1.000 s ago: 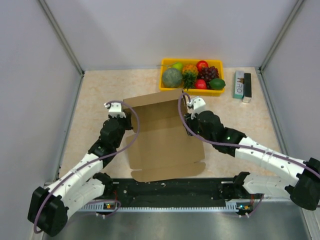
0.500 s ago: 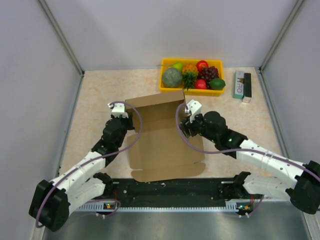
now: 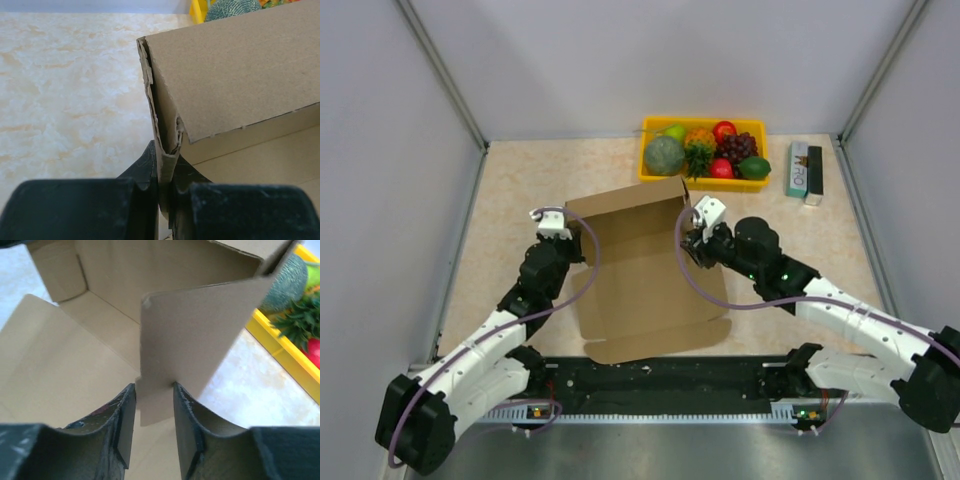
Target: Fold the paper box
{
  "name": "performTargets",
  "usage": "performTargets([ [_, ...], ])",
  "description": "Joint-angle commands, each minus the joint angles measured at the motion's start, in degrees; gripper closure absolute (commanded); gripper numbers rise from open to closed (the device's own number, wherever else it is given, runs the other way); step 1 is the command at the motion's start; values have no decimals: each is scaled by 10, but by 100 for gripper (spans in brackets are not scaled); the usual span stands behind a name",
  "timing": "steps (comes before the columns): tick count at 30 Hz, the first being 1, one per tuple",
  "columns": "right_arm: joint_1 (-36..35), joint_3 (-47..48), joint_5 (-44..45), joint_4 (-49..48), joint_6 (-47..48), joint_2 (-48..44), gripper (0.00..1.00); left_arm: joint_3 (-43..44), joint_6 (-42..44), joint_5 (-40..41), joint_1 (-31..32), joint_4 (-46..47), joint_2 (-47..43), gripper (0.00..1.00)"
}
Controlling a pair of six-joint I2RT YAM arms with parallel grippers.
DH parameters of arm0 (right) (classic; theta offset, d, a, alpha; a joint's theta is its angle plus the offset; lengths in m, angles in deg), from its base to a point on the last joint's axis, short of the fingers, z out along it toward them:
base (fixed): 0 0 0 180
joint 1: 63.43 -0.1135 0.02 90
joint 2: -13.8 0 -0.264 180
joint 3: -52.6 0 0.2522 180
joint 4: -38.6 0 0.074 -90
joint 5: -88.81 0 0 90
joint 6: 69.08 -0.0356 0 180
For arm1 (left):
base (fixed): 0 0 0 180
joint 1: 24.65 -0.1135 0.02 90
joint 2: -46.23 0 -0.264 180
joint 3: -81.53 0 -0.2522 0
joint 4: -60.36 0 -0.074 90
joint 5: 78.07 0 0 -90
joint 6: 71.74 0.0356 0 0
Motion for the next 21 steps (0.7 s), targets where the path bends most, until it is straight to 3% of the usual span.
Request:
performTargets([
  [1, 8, 46, -82, -29, -42, -11, 58, 0, -12, -75, 10, -19, -9, 100],
  [3, 8, 36, -104, -44, -62, -21, 47, 2, -14, -75, 10, -18, -8, 100],
  [7, 9, 34, -68, -52, -53, -26, 48, 2, -16, -81, 10, -18, -8, 100],
  [10, 14, 45, -22, -35, -20, -25, 62, 0, -16, -81, 10, -21, -15, 100],
  [14, 20, 48, 31, -43, 11, -23, 73, -1, -15, -79, 10, -24, -23, 100],
  [15, 20, 52, 43, -38, 12, -21, 84, -1, -16, -78, 10, -25, -28, 100],
  [21, 19, 55, 107, -46, -14, -11, 85, 2, -20, -79, 10, -34, -39, 100],
])
